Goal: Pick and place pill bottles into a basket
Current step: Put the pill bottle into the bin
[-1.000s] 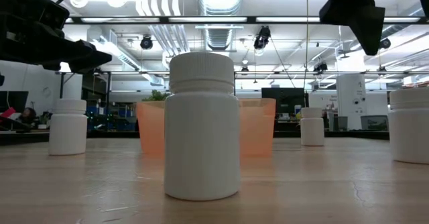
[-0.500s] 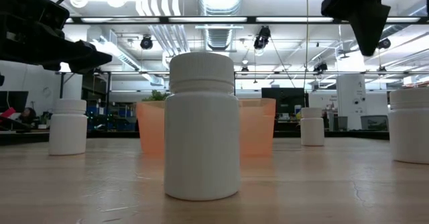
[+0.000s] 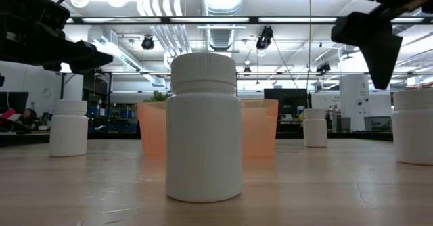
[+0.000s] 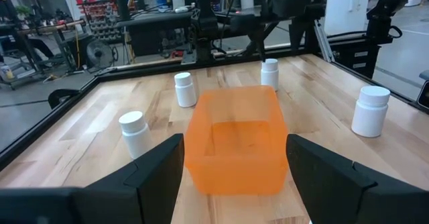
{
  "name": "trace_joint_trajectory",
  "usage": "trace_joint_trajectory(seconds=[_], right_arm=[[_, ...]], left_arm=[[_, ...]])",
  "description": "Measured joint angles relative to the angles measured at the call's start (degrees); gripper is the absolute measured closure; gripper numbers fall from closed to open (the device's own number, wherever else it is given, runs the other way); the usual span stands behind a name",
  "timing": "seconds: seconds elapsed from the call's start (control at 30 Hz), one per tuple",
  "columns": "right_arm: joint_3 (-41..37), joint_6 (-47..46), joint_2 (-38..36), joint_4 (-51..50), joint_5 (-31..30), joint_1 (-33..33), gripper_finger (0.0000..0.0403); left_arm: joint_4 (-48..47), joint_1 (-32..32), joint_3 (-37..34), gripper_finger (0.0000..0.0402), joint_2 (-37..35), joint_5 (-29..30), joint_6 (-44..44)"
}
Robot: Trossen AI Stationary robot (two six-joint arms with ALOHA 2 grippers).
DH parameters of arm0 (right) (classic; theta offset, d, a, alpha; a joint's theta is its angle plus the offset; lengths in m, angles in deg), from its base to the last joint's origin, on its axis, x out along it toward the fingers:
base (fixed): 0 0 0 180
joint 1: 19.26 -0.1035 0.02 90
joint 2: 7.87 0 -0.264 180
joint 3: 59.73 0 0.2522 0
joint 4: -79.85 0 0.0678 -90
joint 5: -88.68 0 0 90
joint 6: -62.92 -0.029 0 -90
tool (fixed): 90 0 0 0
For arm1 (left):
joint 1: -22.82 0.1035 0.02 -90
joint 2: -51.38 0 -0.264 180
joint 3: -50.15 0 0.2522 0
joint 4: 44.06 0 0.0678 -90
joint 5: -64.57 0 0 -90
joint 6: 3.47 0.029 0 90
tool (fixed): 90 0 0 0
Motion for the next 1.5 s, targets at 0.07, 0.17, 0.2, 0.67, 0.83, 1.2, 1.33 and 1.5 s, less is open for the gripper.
trace_joint_trajectory(seconds=[0.07, 0.17, 0.2, 0.67, 0.83, 1.2, 1.33, 1.5], right_arm=[[-1.05, 0.06, -0.19, 1.29, -0.02, 0.0, 0.0074], [-2.9, -0.07, -0.71, 2.88, -0.02, 0.0, 0.0074], [-3.51, -0.11, -0.9, 3.1, 0.0, 0.0, 0.0074], [-10.85, -4.06, -6.47, 8.46, -1.96, 0.07, 0.0074], [-11.41, -4.44, -6.99, 8.7, -2.86, 0.04, 0.0074], [-11.43, -4.44, -6.56, 8.86, -2.89, 0.04, 0.0075], [-11.43, -4.66, -6.54, 8.86, -2.89, 0.04, 0.0077], [-11.43, -4.66, -6.51, 8.84, -2.89, 0.04, 0.011]], left_arm=[[0.0, 0.01, 0.0, 0.0157, 0.0, -0.01, 0.0], [0.0, 0.0, 0.0, 0.0157, -0.02, -0.01, 0.0], [-0.02, 0.0, 0.0, 0.0157, -0.02, -0.02, -0.01], [-0.02, -0.01, 0.0, 0.0157, -0.02, -0.01, 0.0], [-0.04, 0.01, 0.0, 0.0157, 0.04, 0.0, 0.0], [-0.02, 0.01, 0.0, 0.0157, 0.0, 0.0, 0.0], [-0.02, 0.01, 0.0, 0.0157, 0.04, 0.0, 0.0], [-0.01, 0.0, 0.0, 0.0157, 0.02, -0.02, 0.0]])
